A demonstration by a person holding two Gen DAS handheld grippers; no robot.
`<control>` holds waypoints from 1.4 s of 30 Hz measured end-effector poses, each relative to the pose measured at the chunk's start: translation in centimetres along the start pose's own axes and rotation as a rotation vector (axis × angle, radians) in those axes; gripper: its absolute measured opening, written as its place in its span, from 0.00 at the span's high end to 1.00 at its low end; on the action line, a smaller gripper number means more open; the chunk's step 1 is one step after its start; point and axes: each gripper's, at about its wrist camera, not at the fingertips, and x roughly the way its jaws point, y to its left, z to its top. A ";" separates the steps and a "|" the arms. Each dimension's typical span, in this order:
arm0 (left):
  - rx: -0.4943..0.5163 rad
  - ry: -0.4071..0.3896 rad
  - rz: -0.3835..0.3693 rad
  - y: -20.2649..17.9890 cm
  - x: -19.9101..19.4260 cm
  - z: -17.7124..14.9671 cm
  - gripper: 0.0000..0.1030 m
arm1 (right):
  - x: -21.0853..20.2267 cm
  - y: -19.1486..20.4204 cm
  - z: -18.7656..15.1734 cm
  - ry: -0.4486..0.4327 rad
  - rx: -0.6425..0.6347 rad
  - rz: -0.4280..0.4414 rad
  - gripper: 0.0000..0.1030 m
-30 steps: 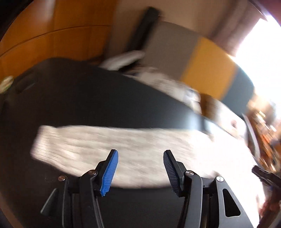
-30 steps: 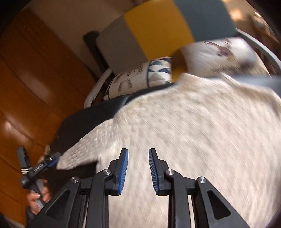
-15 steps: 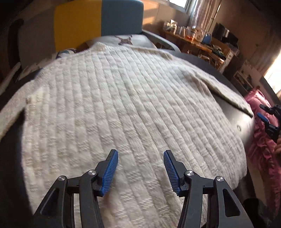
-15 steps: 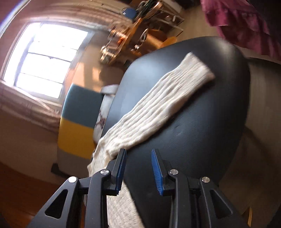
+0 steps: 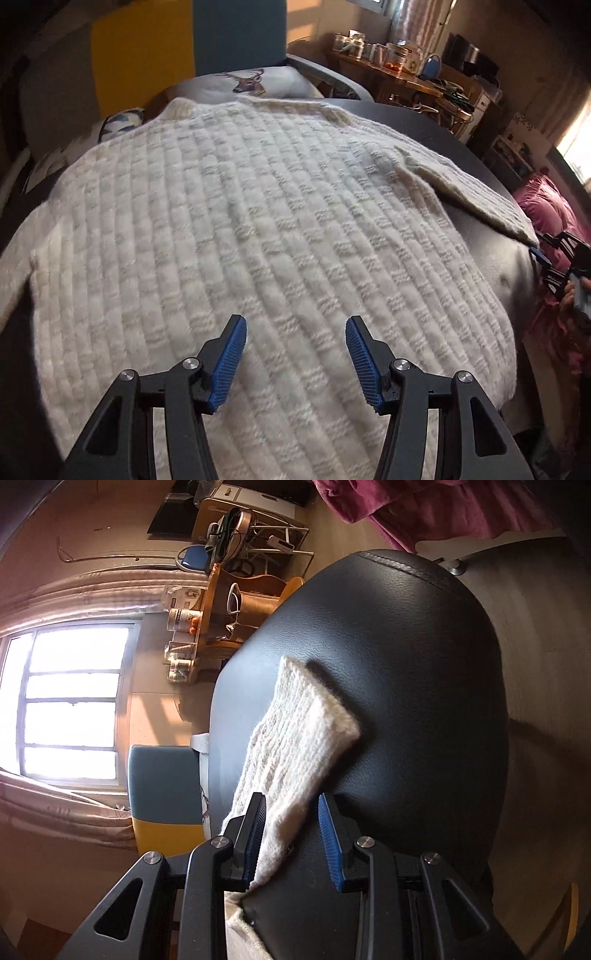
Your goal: Fold clothes
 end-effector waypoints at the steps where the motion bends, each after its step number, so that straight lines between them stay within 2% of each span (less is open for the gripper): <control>1: 0.028 -0.018 -0.005 -0.8 0.5 1.5 0.44 | 0.2 0.2 0.3 -0.010 -0.004 -0.010 0.70; 4: 0.087 -0.072 -0.035 -3.3 1.8 6.0 0.44 | 1.1 0.9 0.8 -0.042 -0.033 -0.041 0.72; 7: 0.111 -0.095 -0.049 -5.3 4.0 10.5 0.44 | 1.4 2.1 1.2 -0.069 -0.139 -0.106 0.73; 12: 0.108 -0.080 -0.094 -5.8 6.3 13.5 0.45 | -1.0 7.8 -1.7 -0.130 -0.509 -0.250 0.70; 14: 0.153 -0.072 -0.149 -6.1 6.6 13.1 0.45 | 1.3 11.4 -4.2 0.048 -0.675 -0.152 0.70; 17: 0.165 -0.029 -0.298 -6.4 6.8 12.1 0.45 | 6.9 16.9 -9.5 0.265 -0.936 -0.108 0.70; 19: 0.175 -0.026 -0.345 -7.0 6.9 11.6 0.45 | 11.6 19.5 -12.8 0.438 -1.046 -0.092 0.70; 21: 0.186 -0.025 -0.385 -7.7 6.9 11.2 0.45 | 16.0 21.0 -15.6 0.513 -1.160 -0.173 0.70; 24: 0.217 -0.023 -0.385 -8.6 7.8 11.0 0.45 | 21.8 21.7 -17.5 0.574 -1.257 -0.318 0.70; 28: 0.216 0.005 -0.406 -9.2 9.6 11.4 0.45 | 26.0 20.3 -18.8 0.626 -1.399 -0.454 0.71; 29: 0.215 0.019 -0.402 -9.4 10.4 11.5 0.46 | 26.1 20.3 -19.2 0.595 -1.452 -0.478 0.71; 31: 0.216 0.080 -0.446 -9.7 11.9 11.4 0.52 | 26.4 20.4 -20.1 0.529 -1.556 -0.525 0.75; 32: 0.228 0.084 -0.453 -9.9 12.1 11.3 0.52 | 26.5 20.4 -20.5 0.496 -1.608 -0.548 0.75; 35: 0.281 0.066 -0.452 -10.5 12.0 10.7 0.52 | 26.7 20.2 -20.0 0.482 -1.612 -0.540 0.75; 41: 0.353 0.089 -0.477 -12.3 11.5 10.8 0.52 | 26.7 19.8 -19.1 0.452 -1.623 -0.528 0.75; 42: 0.325 0.099 -0.511 -12.1 11.4 11.3 0.52 | 26.6 19.7 -19.1 0.443 -1.637 -0.530 0.75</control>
